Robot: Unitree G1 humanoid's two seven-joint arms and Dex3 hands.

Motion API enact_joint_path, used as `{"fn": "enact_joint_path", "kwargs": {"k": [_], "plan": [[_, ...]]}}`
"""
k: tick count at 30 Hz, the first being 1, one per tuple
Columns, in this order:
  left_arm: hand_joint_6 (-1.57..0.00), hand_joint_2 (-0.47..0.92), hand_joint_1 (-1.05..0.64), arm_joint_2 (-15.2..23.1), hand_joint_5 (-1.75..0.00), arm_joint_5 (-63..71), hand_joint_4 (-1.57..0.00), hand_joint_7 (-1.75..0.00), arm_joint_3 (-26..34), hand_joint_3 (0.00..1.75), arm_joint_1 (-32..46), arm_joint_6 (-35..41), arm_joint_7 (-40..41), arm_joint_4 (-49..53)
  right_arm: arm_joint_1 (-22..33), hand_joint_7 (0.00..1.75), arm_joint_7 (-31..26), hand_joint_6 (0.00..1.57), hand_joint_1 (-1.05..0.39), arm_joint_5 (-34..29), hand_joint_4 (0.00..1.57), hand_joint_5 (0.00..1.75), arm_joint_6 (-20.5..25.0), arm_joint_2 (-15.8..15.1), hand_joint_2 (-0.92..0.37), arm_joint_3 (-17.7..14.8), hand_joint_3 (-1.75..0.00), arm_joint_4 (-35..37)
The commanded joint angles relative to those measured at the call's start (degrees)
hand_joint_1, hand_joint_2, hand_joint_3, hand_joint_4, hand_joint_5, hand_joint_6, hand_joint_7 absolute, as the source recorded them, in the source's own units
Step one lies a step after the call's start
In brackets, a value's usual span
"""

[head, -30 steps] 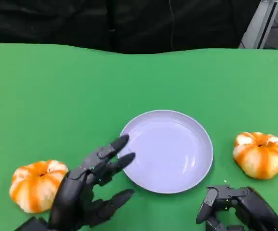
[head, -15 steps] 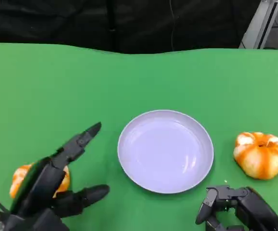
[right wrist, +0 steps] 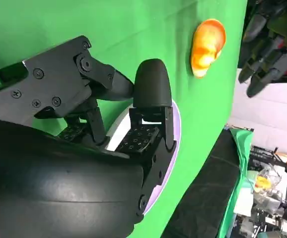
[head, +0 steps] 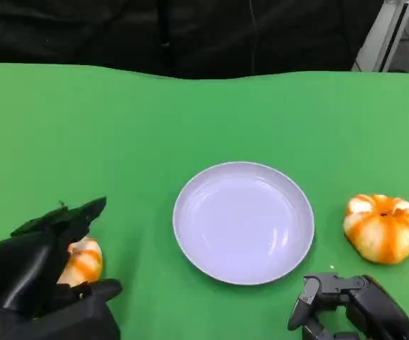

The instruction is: Grasp the bread from the table and place it into the plate.

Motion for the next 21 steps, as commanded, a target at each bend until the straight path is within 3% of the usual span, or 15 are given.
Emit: {"fn": "enact_joint_path", "kwargs": {"k": [1,14,21], "plan": [[-0.38,0.92,-1.02,1.9,-0.04,1.7,-0.36,-0.02,-0.4,0.42,-0.8,3.3,2.4,2.8,-0.1,1.12,0.1,0.85,-0.14,0.7,0.81,1.47,-0.5,-0.7,-0.66,-0.8,-0.88,0.2],[-0.39,0.92,-1.05,5.6,-0.01,2.8,-0.36,-0.01,-4.7,0.42,-4.3,10.4,1.1,11.2,0.0,1.12,-0.3,0.85,-0.15,0.2,0.82,1.46,-0.8,-0.8,-0.65,-0.8,-0.88,0.1],[-0.39,0.92,-1.05,6.3,-0.01,1.0,-0.37,-0.01,-6.5,0.41,-5.8,10.7,1.1,15.1,0.1,1.14,-0.1,0.85,-0.14,0.5,0.82,1.46,-0.7,-0.7,-0.65,-0.8,-0.89,0.0]]}}
